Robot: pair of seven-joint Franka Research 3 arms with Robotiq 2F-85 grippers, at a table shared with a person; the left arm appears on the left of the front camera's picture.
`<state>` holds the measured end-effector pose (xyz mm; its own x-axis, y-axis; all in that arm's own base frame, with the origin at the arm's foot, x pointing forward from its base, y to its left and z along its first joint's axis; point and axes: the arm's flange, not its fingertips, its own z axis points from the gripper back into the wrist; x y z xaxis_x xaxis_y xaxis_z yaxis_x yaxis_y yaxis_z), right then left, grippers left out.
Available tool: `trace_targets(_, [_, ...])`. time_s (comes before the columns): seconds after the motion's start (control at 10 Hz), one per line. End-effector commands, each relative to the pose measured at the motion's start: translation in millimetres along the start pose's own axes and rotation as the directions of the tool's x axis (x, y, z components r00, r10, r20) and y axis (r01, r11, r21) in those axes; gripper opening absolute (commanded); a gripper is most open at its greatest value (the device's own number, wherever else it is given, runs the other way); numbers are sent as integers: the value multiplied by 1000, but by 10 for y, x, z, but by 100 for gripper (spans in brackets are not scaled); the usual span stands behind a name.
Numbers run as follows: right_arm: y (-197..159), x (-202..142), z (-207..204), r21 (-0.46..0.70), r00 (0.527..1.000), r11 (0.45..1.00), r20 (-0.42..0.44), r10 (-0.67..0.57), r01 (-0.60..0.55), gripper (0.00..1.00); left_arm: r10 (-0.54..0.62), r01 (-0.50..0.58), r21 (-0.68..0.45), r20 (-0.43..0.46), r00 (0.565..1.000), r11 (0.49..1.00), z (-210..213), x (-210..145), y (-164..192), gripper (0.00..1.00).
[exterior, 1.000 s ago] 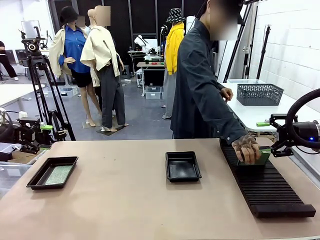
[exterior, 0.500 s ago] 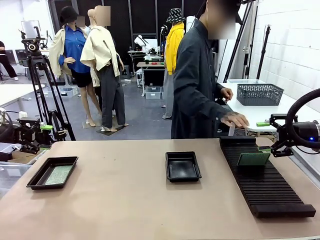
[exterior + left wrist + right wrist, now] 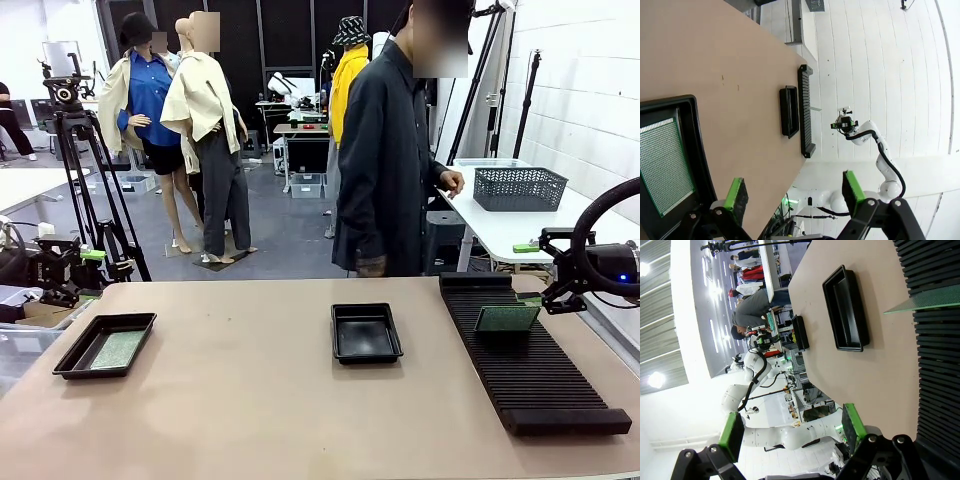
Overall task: Inspect and transfer BCBs to ESD trays.
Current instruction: Pick up the Blank PCB from the PCB Rack and place it in the right ESD tray.
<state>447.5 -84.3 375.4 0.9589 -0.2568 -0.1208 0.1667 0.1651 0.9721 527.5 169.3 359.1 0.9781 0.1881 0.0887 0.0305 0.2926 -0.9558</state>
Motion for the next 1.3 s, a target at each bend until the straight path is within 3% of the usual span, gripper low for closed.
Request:
trace_targets(0.0, [5,-25,-4,1,1000,1000,0,0,0,100,2,-2,20,1,1000,1000,5,-6,-39,100])
trace_targets(0.2, [0,0,0,0,1000,1000,0,0,0,100,2,-2,20,1,1000,1000,5,-6,-39,100])
trace_targets(0.3, [81,80,-58,-71,1000,997,-6,14,-15,100,2,-2,20,1,1000,1000,5,-6,-39,100])
trace_targets(0.5, [279,183,-144,-193,988,970,-52,142,-150,100,2,-2,20,1,1000,1000,5,-6,-39,100])
trace_targets(0.7, [460,296,-264,-291,942,896,-133,308,-335,100,2,-2,20,1,1000,1000,5,-6,-39,100])
trace_targets(1.0, [727,423,-449,-380,767,668,-379,518,-639,100,2,-2,20,1,1000,1000,5,-6,-39,100])
trace_targets(1.2, [834,536,-581,-370,655,551,-541,527,-748,100,2,-2,20,1,1000,1000,5,-6,-39,100])
